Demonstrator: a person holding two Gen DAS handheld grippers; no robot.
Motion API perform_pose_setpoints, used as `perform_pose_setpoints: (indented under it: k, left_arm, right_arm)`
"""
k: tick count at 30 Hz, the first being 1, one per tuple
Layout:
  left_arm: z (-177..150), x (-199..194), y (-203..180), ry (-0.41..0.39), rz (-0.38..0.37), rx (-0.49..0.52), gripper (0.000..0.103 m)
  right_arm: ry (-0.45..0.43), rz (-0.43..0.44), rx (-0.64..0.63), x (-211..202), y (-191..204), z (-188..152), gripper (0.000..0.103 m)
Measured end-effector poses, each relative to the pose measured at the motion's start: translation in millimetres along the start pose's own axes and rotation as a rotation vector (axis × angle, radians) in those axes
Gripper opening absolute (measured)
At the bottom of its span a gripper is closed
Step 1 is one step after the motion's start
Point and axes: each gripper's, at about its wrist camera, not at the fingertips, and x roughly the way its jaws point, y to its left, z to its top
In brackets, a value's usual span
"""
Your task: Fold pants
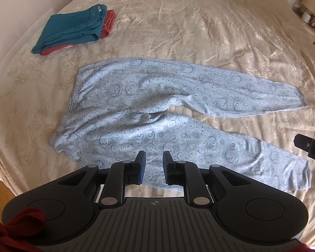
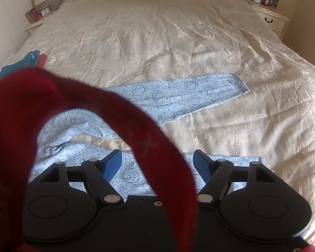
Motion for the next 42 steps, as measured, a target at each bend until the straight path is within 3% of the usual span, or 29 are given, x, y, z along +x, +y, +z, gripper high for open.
perform_pose_setpoints:
  k: [9, 15, 21, 28, 34, 42]
  left_arm:
    - [3.3, 4.0, -0.2, 0.008, 0.006, 0.004, 0.017]
    - [9.4, 17.0, -1.5, 0.03, -0.003, 0.005, 0.017]
    - [31.9, 38.2, -4.3, 0.049, 0.001, 0.003, 0.017]
    - [73.3, 71.0, -8.7, 0.053, 0.032, 0.013, 0.017]
    - [109.1, 111.8, -14.7, 0.054, 0.042, 0.026, 0.017]
    - [145.6, 153.0, -15.3, 0.059, 0.054, 0.022, 0.017]
  right_arm:
    - [0.014, 0.021, -0.004, 5.2, 5.6, 0.4, 0.071]
    - [0.01, 0.036, -0.011, 12.9, 0.6, 4.7, 0.061]
    - [-0.018, 0.062, -0.027, 32.0, -14.5, 20.8, 0.058]
    - [-0.019, 0.06, -0.021, 86.6, -42.7, 64.7, 0.058]
    - [0.046, 0.028, 0.151, 162.4, -73.8, 109.8, 0.059]
    - [0.068, -0.099, 0.318, 250.2, -92.7, 165.6, 0.062]
